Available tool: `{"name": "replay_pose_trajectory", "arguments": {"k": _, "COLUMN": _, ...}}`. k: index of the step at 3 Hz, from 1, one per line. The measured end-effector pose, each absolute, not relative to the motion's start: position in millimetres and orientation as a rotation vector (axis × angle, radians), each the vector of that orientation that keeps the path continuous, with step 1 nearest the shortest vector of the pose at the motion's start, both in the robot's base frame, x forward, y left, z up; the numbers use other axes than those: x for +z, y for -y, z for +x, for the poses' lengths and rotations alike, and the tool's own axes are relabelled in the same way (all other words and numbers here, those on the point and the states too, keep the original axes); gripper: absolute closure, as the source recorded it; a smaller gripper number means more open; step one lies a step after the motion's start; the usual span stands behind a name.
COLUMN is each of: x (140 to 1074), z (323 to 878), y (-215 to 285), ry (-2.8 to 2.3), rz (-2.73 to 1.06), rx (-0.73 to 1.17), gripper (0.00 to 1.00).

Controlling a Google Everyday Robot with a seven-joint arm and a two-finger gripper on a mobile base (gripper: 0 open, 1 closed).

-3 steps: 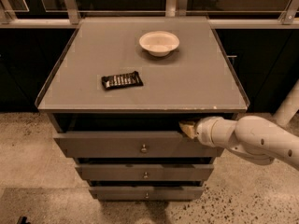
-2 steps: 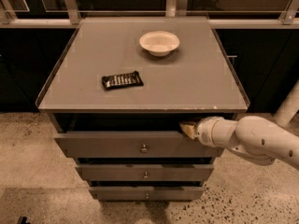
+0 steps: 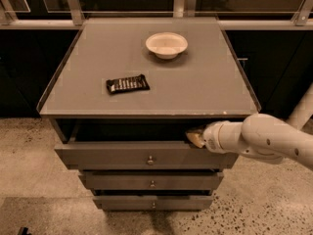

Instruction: Open top drawer

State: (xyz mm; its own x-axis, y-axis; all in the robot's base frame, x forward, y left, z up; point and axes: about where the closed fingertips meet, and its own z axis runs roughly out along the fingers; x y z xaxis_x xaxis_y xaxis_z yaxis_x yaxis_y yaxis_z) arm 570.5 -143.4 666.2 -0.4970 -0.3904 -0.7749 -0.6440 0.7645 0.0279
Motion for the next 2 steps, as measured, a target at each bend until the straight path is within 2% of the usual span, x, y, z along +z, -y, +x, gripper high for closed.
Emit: {"name": "replay_pose_trajectory", "arguments": {"k": 2, "x": 664.0, "z": 555.3, "y": 149.7, "ry": -2.214, "rz": -0.846, "rx": 0.389, "gripper": 1.00}}
